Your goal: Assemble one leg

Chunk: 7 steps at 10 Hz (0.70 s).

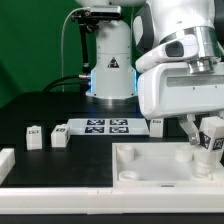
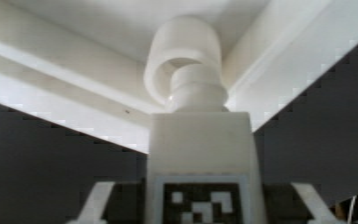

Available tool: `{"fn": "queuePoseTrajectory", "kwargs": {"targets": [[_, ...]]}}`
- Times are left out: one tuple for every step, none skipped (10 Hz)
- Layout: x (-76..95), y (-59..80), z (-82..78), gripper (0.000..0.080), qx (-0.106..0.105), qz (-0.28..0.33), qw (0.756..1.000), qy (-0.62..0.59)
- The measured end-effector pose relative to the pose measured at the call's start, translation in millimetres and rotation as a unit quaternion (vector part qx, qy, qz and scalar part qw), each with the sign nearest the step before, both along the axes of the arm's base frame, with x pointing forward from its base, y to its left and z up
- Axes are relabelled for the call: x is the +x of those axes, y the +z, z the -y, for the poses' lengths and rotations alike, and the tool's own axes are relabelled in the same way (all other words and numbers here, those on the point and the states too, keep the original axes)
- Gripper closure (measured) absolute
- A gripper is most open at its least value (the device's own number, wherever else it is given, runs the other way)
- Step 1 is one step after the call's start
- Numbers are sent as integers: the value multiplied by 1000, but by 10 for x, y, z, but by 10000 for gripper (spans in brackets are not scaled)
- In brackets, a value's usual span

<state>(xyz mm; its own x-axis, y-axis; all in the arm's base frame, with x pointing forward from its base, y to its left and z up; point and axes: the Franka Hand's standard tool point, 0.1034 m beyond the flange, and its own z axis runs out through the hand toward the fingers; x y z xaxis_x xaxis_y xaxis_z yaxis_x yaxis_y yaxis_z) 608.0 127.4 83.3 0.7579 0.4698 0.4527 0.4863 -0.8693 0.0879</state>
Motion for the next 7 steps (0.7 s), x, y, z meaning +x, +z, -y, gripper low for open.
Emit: {"fn": "queuePoseTrajectory", "kwargs": {"targets": [[-4,-23,26,512,-1,-1,1000,0],[0,-51,56,512,-1,0,1000,-1],[15,-69,63,512,1,5,1000,-3],[0,-110,53,512,1,2,1000,-2],[1,-126,42,512,1,1,1000,-2],[5,-138,33,512,1,1,1000,-1],[-5,-169,34,512,1,-1,1000,-1]]}}
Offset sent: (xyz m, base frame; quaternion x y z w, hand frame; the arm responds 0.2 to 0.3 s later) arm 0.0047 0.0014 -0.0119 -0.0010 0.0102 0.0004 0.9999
